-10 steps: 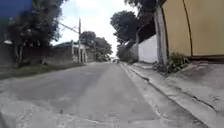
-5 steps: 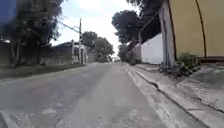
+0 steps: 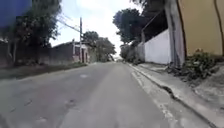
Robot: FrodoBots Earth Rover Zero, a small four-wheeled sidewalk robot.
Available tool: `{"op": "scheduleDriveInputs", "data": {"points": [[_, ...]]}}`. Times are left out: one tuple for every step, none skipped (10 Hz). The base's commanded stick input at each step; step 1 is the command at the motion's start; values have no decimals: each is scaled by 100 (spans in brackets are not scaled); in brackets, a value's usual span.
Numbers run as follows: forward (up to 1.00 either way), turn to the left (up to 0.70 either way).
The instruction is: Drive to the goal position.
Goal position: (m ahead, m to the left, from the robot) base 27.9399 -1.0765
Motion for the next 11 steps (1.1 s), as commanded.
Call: {"op": "scheduleDriveInputs", "data": {"points": [[100, 0], [100, 0], [100, 0], [100, 0], [100, 0], [100, 0], [100, 0], [100, 0], [100, 0], [100, -24], [100, -40]]}}
